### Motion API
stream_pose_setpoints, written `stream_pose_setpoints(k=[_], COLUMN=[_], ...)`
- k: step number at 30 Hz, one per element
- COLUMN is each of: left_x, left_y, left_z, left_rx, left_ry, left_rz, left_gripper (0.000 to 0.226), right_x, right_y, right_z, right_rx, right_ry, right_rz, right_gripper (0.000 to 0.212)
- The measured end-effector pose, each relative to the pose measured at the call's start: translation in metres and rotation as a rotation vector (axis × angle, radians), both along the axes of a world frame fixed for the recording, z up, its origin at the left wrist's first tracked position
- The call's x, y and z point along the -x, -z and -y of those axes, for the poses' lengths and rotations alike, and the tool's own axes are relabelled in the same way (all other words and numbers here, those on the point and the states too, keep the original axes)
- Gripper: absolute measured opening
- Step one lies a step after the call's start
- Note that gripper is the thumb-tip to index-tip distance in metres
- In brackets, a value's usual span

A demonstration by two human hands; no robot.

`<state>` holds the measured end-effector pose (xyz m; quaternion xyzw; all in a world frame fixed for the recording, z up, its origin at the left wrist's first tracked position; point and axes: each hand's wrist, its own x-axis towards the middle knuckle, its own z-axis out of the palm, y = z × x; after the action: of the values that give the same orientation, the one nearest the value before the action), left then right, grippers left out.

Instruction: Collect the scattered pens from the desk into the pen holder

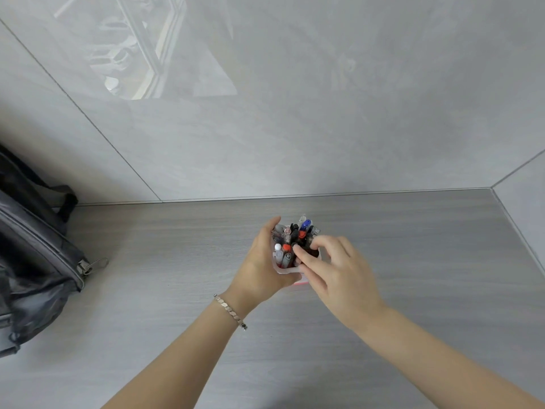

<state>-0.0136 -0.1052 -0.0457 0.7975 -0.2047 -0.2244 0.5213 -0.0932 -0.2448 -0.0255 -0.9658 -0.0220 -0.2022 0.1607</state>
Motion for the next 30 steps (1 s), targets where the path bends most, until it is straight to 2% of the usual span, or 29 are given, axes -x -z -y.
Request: stream_pose_setpoints(k=[1, 3, 5, 7, 11, 16, 21, 27, 28, 30], left_x=[-0.002, -0.003, -0.003, -0.007, -0.03, -0.068, -0.079, -0.08, -0.079, -0.075], left_y=[-0.001, -0.003, -0.007, -0.01, -0.02, -0.024, -0.018, -0.019, -0.022, -0.026], left_z=[0.0, 0.0, -0.001, -0.004, -0.011, -0.003, 0.009, -0.002, -0.005, -0.011], left_rx=[-0.005, -0.014, -0.055, -0.095, -0.167, -0.217, -0.256, -0.351, -0.371, -0.351], left_ry=[-0.005, -0.06, -0.183, -0.354, -0.648, -0.874, -0.893, -0.737, -0.723, -0.719], left_rz=[-0.001, 0.017, 0.068, 0.098, 0.1, 0.078, 0.052, 0.032, 0.071, 0.293], left_gripper=[0.099, 0.099, 0.093, 0.087, 0.08, 0.082, 0.084, 0.105, 0.108, 0.101], right_x=[0.003, 0.008, 0.008, 0.002, -0.016, -0.037, -0.046, -0.047, -0.047, -0.05], right_y=[-0.001, -0.003, -0.004, -0.002, 0.004, 0.004, 0.003, -0.005, -0.007, -0.018], right_z=[0.0, 0.005, 0.016, 0.029, 0.043, 0.038, 0.031, 0.024, 0.025, 0.026], right_rx=[-0.005, -0.145, -0.288, -0.346, -0.351, -0.316, -0.307, -0.193, -0.176, -0.154], right_ry=[-0.009, 0.009, 0.085, 0.151, 0.202, 0.22, 0.272, 0.312, 0.317, 0.314], right_rz=[-0.023, -0.052, -0.103, -0.234, -0.623, -0.704, -0.719, -0.788, -0.799, -0.819], right_gripper=[0.028, 0.03, 0.03, 0.026, 0.023, 0.023, 0.023, 0.024, 0.025, 0.024])
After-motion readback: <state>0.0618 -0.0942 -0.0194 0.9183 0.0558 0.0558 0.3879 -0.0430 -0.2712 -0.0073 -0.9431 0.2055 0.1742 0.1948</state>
